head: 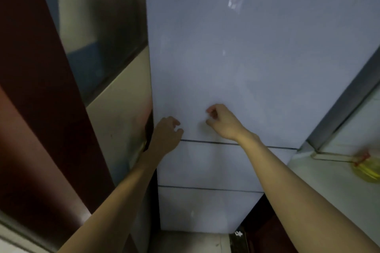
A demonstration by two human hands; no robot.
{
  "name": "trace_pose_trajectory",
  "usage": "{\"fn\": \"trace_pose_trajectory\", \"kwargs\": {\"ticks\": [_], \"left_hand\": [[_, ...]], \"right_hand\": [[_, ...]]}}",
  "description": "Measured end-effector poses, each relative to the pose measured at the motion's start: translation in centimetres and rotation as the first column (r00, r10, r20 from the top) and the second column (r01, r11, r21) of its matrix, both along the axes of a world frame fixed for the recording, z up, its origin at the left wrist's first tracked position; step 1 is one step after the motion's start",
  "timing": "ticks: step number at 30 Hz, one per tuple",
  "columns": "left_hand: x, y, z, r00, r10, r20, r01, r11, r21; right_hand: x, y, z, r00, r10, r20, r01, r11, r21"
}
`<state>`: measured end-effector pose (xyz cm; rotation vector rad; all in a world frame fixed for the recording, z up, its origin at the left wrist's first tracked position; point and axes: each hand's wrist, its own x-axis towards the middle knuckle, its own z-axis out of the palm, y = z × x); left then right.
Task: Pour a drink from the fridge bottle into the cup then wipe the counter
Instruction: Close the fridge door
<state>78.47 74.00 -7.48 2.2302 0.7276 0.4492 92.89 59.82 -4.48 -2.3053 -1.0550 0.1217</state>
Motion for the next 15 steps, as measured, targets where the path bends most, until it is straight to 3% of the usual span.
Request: {"fn": "trace_pose_trajectory", "kwargs": {"ticks": [5, 11, 15], "left_hand": [[2.3, -2.8, 0.7, 0.952, -0.279, -0.125, 0.289, 0.955, 0.072], [6.5, -9.6, 1.5, 0.693, -0.565, -0.448, 0.684, 0.712, 0.160], [8.9, -16.4, 2.1, 0.541, -0.666, -0.514, 0.820, 0.555, 0.143]], "right_hand": [[0.5, -7.1, -1.1, 0.992, -0.125, 0.026, 0.127, 0.980, -0.153], [0.5, -20.6, -2.9, 0.927, -0.375, 0.013, 0.366, 0.896, -0.251], [-1.4, -30.0, -2.5, 0.858, -0.513, 0.017, 0.493, 0.815, -0.304]]}}
